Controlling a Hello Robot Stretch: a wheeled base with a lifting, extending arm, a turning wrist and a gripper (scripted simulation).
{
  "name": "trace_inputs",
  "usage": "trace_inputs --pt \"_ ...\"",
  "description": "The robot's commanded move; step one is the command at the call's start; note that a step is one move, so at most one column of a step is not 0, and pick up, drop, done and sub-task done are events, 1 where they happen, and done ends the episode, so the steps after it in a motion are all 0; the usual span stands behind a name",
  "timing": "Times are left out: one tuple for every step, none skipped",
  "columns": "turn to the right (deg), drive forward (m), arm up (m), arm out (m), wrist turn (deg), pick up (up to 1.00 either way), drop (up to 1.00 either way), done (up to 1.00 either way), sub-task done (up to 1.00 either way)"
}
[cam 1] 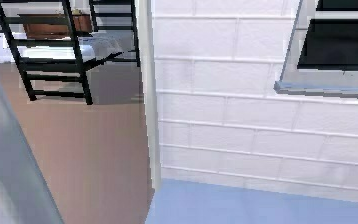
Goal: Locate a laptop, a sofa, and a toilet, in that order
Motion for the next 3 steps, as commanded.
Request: trace_inputs --pt "6.0 0.00 0.00 0.00 0.0 0.00 0.00 0.00 0.00" --pt "0.0 0.50 0.00 0.00 0.0 0.00 0.00 0.00 0.00" --pt "-36.0 0.00 0.00 0.00 0.0 0.00 0.00 0.00 0.00"
